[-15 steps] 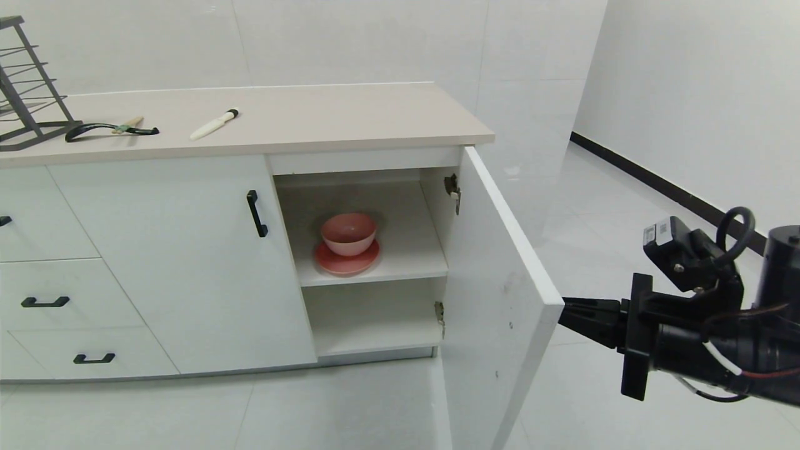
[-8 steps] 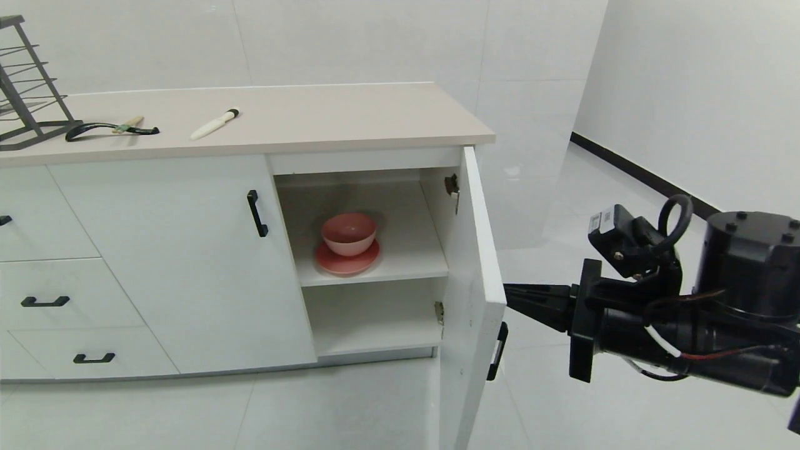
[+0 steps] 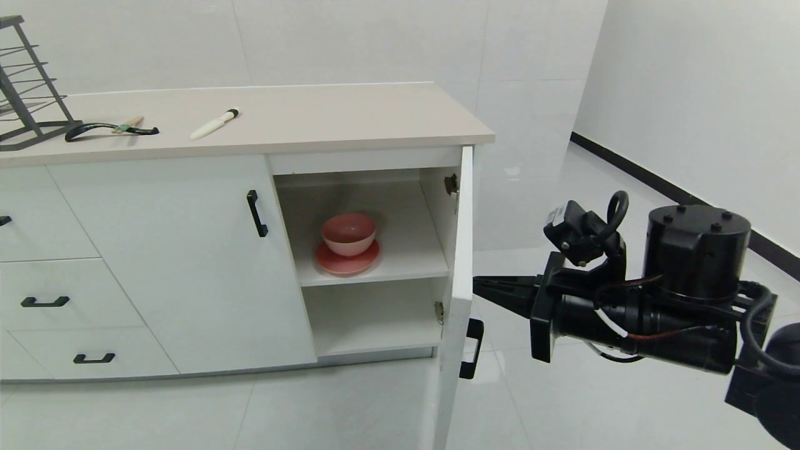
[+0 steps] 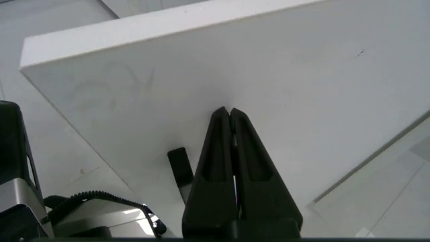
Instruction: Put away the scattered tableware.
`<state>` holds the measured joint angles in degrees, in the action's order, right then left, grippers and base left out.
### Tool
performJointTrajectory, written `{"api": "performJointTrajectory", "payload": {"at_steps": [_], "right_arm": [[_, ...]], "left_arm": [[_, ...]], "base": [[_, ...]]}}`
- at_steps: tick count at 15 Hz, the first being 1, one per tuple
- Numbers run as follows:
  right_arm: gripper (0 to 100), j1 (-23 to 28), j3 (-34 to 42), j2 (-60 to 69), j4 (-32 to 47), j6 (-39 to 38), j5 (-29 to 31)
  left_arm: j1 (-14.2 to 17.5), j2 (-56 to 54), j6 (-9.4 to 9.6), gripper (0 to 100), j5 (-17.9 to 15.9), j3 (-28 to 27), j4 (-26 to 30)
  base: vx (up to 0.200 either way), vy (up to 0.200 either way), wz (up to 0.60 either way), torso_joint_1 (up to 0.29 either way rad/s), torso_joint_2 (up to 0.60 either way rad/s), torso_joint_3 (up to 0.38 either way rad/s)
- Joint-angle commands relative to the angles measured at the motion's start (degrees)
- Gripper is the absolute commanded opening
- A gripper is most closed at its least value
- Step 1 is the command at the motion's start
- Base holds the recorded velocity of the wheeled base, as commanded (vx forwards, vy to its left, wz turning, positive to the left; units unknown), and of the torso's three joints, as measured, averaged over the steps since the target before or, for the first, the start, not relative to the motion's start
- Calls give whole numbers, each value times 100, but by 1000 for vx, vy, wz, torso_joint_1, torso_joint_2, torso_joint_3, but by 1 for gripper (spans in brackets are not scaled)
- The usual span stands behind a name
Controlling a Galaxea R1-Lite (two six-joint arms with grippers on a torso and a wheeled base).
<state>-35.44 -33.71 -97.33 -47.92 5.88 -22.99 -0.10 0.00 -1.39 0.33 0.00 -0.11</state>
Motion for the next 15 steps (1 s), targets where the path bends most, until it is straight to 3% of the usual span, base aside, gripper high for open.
{"api": "performJointTrajectory", "payload": {"at_steps": [1, 4, 7, 15], "right_arm": [[0, -95, -92, -164, -7, 1, -4], [0, -209, -224, -287, -7, -8, -4], [0, -244, -444, -506, -7, -8, -4], [0, -218, -945, -1139, -464, -16, 5]], "left_arm": [[1, 9, -2, 100, 2, 0, -7], [1, 9, -2, 100, 2, 0, -7], [1, 9, -2, 100, 2, 0, -7], [1, 9, -46, 100, 11, 0, -7]], "base": [[0, 0, 0, 0, 0, 0], [0, 0, 0, 0, 0, 0], [-200, 0, 0, 4, 4, 6], [0, 0, 0, 0, 0, 0]]}}
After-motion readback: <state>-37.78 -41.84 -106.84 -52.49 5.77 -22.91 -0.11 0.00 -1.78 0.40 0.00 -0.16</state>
